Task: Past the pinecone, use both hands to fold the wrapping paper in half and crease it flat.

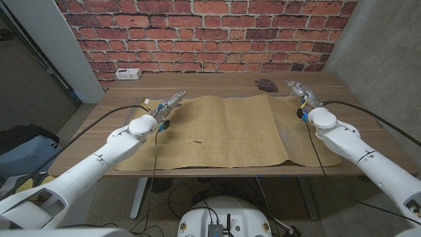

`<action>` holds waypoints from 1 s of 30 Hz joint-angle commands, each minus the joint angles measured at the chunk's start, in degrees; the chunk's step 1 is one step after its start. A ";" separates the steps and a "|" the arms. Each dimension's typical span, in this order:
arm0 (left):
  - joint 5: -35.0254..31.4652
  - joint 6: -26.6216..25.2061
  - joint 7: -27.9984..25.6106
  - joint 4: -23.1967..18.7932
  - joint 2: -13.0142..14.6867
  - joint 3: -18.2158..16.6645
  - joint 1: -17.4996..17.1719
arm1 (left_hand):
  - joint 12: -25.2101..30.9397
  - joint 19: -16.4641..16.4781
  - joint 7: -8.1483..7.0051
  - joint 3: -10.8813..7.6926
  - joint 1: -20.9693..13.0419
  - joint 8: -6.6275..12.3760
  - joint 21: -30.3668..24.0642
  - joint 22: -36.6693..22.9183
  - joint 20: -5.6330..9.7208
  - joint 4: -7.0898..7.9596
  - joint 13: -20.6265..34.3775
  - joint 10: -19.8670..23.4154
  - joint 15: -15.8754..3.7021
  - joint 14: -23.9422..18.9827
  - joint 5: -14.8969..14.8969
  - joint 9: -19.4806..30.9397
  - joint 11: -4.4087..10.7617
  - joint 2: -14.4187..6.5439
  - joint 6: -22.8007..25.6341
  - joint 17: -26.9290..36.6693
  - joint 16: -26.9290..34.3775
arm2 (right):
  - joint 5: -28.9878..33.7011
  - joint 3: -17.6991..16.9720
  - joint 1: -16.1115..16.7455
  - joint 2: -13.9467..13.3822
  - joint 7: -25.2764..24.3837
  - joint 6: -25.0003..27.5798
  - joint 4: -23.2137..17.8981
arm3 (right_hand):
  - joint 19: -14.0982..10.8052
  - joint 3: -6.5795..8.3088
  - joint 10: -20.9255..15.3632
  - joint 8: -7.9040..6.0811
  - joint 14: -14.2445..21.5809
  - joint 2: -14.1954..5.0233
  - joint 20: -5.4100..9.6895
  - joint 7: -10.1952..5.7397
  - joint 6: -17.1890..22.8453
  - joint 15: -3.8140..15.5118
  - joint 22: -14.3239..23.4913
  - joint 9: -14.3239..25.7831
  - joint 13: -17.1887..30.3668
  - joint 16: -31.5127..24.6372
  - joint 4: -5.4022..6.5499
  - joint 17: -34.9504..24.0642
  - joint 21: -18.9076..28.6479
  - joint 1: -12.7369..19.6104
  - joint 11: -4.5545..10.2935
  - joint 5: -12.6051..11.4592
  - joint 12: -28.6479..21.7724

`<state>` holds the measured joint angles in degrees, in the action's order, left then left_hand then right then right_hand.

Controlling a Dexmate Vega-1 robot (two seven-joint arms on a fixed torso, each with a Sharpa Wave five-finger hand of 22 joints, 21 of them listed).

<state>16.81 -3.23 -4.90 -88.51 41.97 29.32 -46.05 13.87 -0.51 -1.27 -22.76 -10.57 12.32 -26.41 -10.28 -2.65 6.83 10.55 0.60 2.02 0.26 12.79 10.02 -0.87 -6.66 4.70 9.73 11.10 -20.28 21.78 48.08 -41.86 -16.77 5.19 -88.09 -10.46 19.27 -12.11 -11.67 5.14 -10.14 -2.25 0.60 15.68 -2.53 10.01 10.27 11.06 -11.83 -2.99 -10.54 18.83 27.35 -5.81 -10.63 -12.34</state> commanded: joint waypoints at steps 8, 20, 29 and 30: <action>-4.81 -8.16 -2.11 -6.96 3.63 1.22 -1.54 | 0.80 2.05 1.28 -0.32 -0.14 1.02 0.22 -0.09 -0.46 -0.91 0.13 4.15 -0.09 -3.32 0.08 0.22 -0.05 -0.16 5.31 0.13 0.60 | 3.93 0.78 -1.61 -2.63 -3.43 10.31 -2.96 | -0.70 1.91 -1.47 -0.30 0.85 -0.70 0.47 -0.13 1.75 0.94 0.09 0.33 0.30 -0.38 -1.26 -0.37 -0.43 2.42 0.54 -0.51 -0.29; -9.48 -14.09 -2.54 -10.78 5.42 3.07 -0.93 | 0.37 2.63 0.80 -0.91 -0.92 0.79 0.42 -0.06 -0.77 -1.61 0.12 4.15 -0.34 -3.42 -0.01 0.23 0.45 -0.50 6.32 0.06 0.18 | 7.92 4.39 -5.42 -3.71 -3.02 19.46 -2.89 | 0.44 2.76 -1.31 -0.12 0.13 -0.73 -0.63 -0.62 2.21 1.61 0.11 0.36 0.32 -0.12 -1.68 -0.52 -1.30 3.29 1.27 -0.60 -0.03; -12.20 -15.33 -2.01 -11.12 5.36 4.66 -0.04 | -0.06 3.47 -2.48 -1.77 -2.12 0.27 0.95 -0.07 0.00 -2.86 0.10 5.28 -1.95 -4.36 -0.34 0.22 1.81 -0.62 8.44 0.01 -0.17 | 10.76 7.32 -8.77 -3.53 -2.33 26.51 -2.05 | 0.43 3.45 -0.90 0.01 -0.24 -0.68 -0.75 -0.89 2.41 2.24 0.12 0.38 0.33 0.03 -2.18 -0.50 -1.60 4.14 1.82 -0.68 0.25; -12.61 -15.56 -1.93 -11.15 5.32 4.91 0.11 | -0.12 3.53 -2.74 -1.82 -2.17 0.21 0.97 -0.07 0.04 -2.92 0.10 5.22 -2.03 -4.34 -0.35 0.22 1.90 -0.63 8.47 0.01 -0.21 | 10.96 7.57 -9.14 -3.33 -2.41 27.45 -1.93 | 0.31 3.55 -0.83 0.04 -0.22 -0.66 -0.74 -0.89 2.41 2.22 0.13 0.38 0.33 0.03 -2.28 -0.49 -1.60 4.29 1.92 -0.70 0.28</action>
<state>7.68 -16.27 -7.18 -98.47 46.95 32.42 -46.86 14.15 2.34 -2.54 -24.33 -11.94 12.85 -25.62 -10.26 -2.65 4.45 10.53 5.60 0.70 -3.96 12.54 10.01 0.52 -7.13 13.08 9.59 11.10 -12.32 26.48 42.27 -45.24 -19.76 24.98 -90.83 -9.81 22.27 -12.85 -11.67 4.69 -10.87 -2.89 -0.01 17.71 -0.49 10.00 10.55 11.05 -11.97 -5.09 -10.81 17.50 30.80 -4.56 -11.04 -12.34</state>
